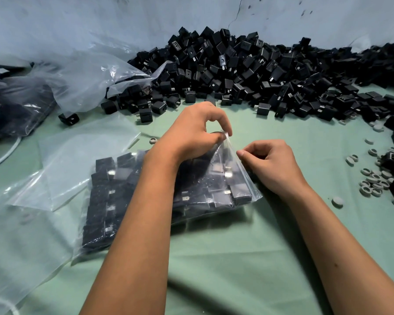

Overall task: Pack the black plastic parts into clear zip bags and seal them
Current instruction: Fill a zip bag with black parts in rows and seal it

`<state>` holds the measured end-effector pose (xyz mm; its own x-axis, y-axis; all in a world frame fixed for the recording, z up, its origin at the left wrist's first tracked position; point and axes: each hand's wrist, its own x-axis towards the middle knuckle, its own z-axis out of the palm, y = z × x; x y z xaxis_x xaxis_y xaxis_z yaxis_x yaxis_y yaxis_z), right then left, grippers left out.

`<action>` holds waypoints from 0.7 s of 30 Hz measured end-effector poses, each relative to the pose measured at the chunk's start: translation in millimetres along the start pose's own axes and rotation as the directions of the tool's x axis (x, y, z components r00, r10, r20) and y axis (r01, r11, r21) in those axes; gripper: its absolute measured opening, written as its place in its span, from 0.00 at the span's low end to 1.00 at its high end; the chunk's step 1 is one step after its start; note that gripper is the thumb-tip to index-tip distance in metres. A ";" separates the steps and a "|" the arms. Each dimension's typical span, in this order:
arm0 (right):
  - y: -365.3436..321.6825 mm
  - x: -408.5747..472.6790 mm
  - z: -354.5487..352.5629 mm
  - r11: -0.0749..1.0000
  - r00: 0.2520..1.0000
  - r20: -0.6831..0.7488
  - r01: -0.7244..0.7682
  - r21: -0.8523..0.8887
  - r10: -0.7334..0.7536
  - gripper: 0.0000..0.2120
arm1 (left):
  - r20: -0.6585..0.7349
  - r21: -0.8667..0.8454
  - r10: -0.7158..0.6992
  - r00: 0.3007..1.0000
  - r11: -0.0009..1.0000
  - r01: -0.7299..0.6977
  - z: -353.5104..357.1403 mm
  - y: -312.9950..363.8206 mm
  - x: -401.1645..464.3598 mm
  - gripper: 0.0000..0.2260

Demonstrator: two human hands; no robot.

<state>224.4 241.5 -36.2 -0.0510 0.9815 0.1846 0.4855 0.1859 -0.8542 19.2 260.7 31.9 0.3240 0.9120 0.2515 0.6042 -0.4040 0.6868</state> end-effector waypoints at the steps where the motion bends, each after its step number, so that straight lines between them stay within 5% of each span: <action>1: -1.5 -1.2 1.0 1.000 0.999 0.026 0.023 -0.021 -0.023 0.08 | 0.009 -0.002 -0.003 1.000 1.000 0.003 0.5 0.7 0.0 0.08; 8: -6.7 -3.3 5.1 0.997 0.997 0.018 0.078 -0.028 -0.077 0.04 | 0.042 -0.013 0.009 0.999 1.000 -0.008 4.6 3.6 0.8 0.10; 14: -5.1 1.3 7.1 1.000 0.990 -0.143 0.016 -0.020 -0.019 0.03 | 0.041 -0.019 0.002 0.999 1.000 -0.001 3.3 0.2 1.8 0.10; 18: 5.2 35.1 2.0 0.927 0.931 -0.364 -0.111 -0.357 -0.029 0.07 | 0.049 -0.019 -0.001 0.999 1.000 0.002 3.4 -1.4 1.6 0.10; 21: 14.0 77.3 -7.0 0.791 0.958 -0.274 -0.103 -0.603 -0.084 0.19 | 0.049 -0.014 -0.002 0.999 1.000 0.002 3.9 -2.4 2.3 0.10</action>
<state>233.3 319.6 -30.5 0.1493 0.9122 0.3816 0.9157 0.0180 -0.4014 21.3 263.6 28.2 0.3582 0.9081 0.2167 0.5950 -0.4010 0.6965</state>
